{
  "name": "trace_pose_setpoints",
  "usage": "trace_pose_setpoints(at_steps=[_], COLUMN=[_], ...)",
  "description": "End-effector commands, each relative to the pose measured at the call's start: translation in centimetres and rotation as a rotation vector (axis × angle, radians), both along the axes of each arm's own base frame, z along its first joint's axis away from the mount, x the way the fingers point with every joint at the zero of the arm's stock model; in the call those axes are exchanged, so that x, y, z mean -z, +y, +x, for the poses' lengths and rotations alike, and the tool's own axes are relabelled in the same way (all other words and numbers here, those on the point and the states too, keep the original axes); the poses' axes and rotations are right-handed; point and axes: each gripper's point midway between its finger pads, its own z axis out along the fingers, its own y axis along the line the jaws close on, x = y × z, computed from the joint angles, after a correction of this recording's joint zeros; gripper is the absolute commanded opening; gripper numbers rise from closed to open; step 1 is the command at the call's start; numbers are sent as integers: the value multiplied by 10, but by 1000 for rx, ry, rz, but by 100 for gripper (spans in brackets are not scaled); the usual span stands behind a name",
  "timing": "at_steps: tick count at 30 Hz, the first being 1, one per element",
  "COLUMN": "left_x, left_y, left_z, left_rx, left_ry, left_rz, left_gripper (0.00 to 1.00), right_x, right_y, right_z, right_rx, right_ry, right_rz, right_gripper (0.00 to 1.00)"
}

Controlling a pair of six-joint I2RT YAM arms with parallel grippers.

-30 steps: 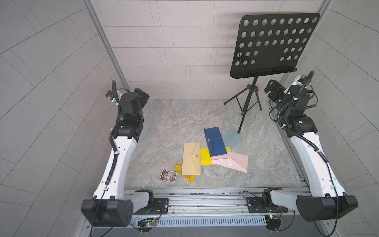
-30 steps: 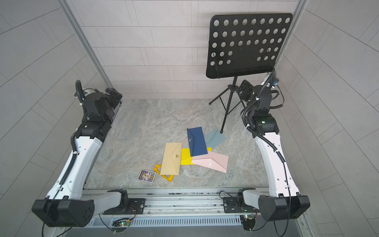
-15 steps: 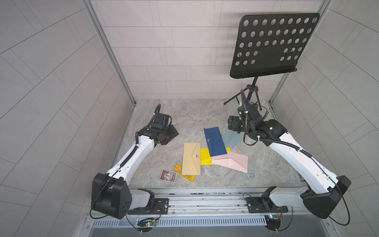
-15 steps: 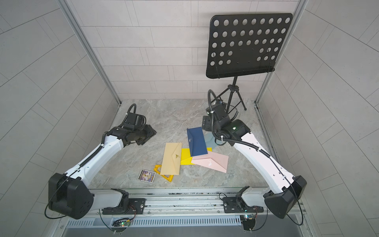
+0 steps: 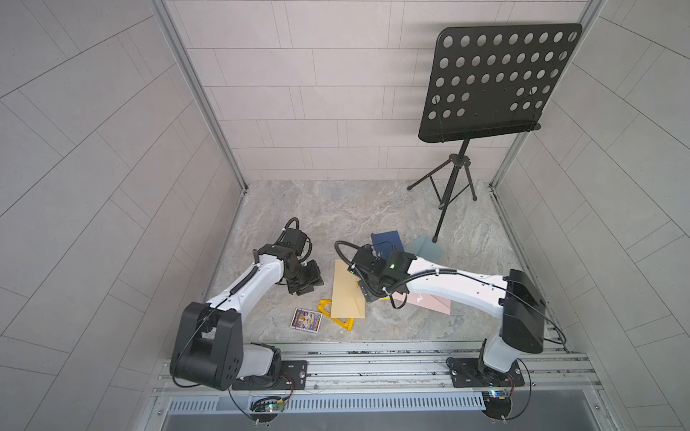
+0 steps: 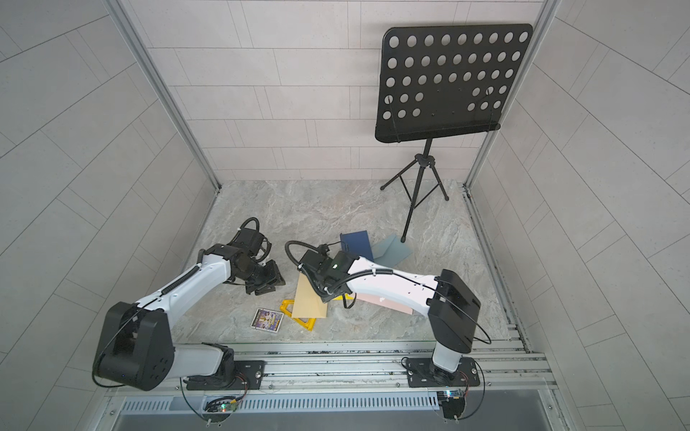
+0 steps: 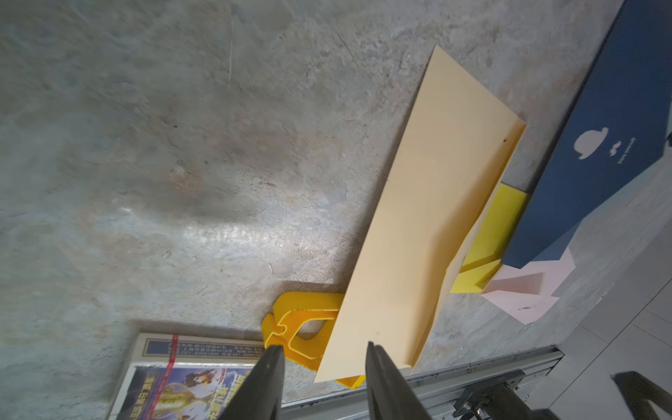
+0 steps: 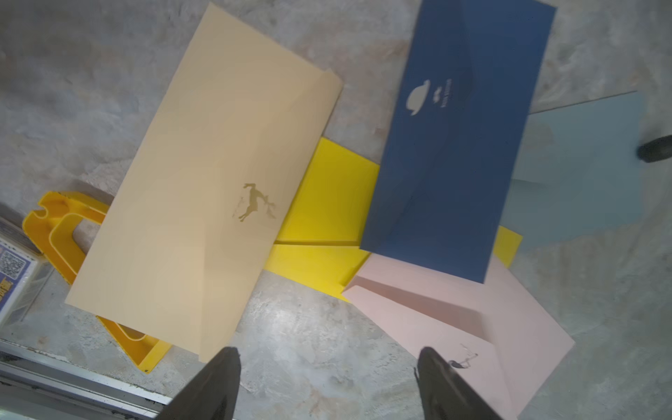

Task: Take the letter paper out of the envelope
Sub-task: Pick up the envelope from the envelope.

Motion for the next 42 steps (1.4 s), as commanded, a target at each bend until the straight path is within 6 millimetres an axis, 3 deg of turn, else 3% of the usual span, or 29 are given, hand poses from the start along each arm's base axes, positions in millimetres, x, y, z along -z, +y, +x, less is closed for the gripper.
trace_pose_setpoints(at_steps=[1,4,20,32,36,42], left_x=[5,14,35,38,38,38], left_y=[-5,-7,-21,-24,-24,-25], left_z=[6,8,15,19,20,22], left_rx=[63,64,82,116,122,129], left_ry=[-1,14,56,69,69,68], left_rz=[-17,-31,-96,-103,-103,-107], left_gripper=[41,39,35,32,32,32], right_x=[14,24,50,63,67,68], right_y=[15,25,50,37,33,31], right_z=[-7,-6,2,17,19,22], right_rx=[15,11,38,69,77,85], right_ry=[46,62,94,56,56,58], right_rz=[1,-12,-20,-129,-144,-145], right_gripper=[79,73,69,59,52,29])
